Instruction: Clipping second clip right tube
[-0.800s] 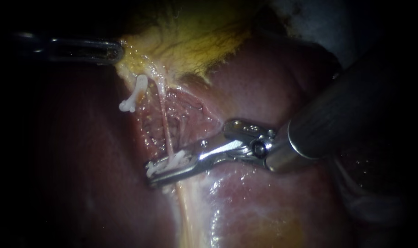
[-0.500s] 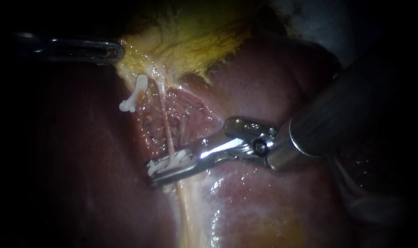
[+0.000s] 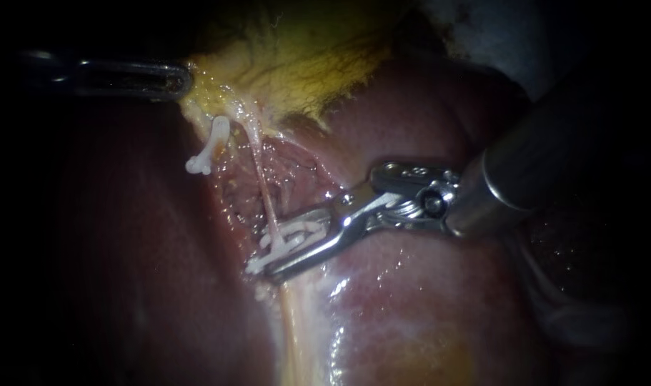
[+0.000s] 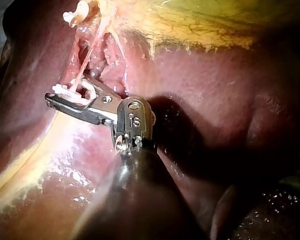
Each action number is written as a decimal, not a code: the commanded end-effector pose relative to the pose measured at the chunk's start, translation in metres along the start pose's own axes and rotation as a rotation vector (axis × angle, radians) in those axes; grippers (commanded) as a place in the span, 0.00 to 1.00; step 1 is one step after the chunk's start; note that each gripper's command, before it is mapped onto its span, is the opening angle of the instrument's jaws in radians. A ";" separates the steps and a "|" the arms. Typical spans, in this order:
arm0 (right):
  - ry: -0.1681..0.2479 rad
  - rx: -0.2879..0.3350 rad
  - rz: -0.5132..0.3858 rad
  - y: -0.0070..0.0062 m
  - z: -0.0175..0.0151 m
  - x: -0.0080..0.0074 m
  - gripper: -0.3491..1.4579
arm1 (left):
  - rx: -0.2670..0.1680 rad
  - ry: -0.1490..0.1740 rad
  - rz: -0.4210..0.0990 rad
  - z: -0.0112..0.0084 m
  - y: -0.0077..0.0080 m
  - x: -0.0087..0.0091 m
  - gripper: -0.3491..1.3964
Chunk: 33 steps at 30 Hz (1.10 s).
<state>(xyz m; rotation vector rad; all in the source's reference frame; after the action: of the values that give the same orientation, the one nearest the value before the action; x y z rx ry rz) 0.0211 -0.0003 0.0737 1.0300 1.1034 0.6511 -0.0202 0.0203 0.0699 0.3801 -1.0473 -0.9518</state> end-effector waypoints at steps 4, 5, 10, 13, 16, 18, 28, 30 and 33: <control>0.000 0.000 0.005 -0.0002 -0.0003 0.0006 0.53 | 0.000 0.000 0.000 0.0000 0.0000 0.0000 0.00; 0.000 0.000 0.005 -0.0002 -0.0003 0.0007 0.53 | 0.000 0.000 0.000 0.0000 0.0000 0.0000 0.00; 0.015 0.010 0.007 -0.0002 -0.0001 0.0010 0.53 | -0.001 0.000 0.000 0.0000 0.0000 0.0000 0.00; 0.031 0.022 0.018 -0.0001 0.0003 0.0009 0.53 | -0.001 -0.001 0.000 0.0001 0.0000 0.0001 0.00; 0.060 0.045 0.045 0.0000 0.0009 0.0007 0.53 | -0.005 -0.002 0.001 0.0001 -0.0001 0.0001 0.00; 0.085 0.068 0.073 0.0001 0.0013 0.0004 0.53 | -0.005 -0.002 0.001 0.0002 -0.0001 0.0002 0.00; 0.194 0.213 0.141 0.0001 0.0024 -0.0002 0.51 | -0.003 -0.001 0.001 0.0003 -0.0001 0.0002 0.00; 0.203 0.207 0.143 -0.0001 0.0024 -0.0003 0.51 | -0.003 -0.001 0.001 0.0003 -0.0001 0.0002 0.00; 0.212 0.201 0.150 -0.0004 0.0026 -0.0003 0.50 | -0.003 -0.001 0.001 0.0003 -0.0001 0.0002 0.00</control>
<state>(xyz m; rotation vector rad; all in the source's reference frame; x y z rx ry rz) 0.0235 -0.0018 0.0735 1.2514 1.3071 0.7941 -0.0205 0.0201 0.0700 0.3764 -1.0472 -0.9531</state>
